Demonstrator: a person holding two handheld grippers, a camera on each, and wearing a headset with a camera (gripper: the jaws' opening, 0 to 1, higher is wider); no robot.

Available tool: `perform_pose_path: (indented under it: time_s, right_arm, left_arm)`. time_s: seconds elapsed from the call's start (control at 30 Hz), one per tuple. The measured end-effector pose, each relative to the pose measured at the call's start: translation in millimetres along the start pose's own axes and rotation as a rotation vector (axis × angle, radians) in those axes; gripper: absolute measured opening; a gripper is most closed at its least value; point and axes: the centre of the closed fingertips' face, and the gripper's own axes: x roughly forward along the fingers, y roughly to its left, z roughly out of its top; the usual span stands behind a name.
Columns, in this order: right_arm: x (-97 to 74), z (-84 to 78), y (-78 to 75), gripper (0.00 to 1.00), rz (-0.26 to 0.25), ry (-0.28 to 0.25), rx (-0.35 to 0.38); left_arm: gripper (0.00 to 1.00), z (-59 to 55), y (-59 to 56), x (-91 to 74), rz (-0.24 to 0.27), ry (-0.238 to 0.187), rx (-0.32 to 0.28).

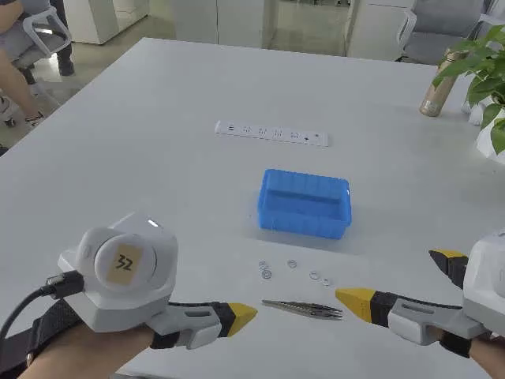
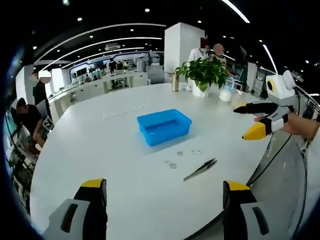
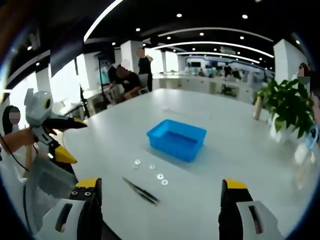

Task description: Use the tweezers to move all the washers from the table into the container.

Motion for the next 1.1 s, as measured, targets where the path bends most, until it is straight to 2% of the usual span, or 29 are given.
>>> perform_pose_path:
  time_s: [0.3,0.5,0.7,1.1]
  right_arm:
    - [-0.2,-1.7,-0.9,0.97,-0.002,0.005,-0.001]
    - [2.0,-1.4,-0.4,0.97,0.001,0.001,0.002]
    - [3.9,-5.2,3.7,0.97,0.008,0.011,-0.003]
    - [1.5,-3.6,-1.7,0.97,-0.004,0.008,-0.003]
  left_arm:
    - [0.99,1.1,-3.5,2.6,-0.016,0.002,0.001]
    - [0.99,-3.1,-0.4,2.4,-0.001,0.028,0.041]
    - [0.99,-5.7,0.9,0.8,-0.001,0.032,0.032]
    - [0.98,-1.4,-0.6,2.6,-0.010,0.025,0.033]
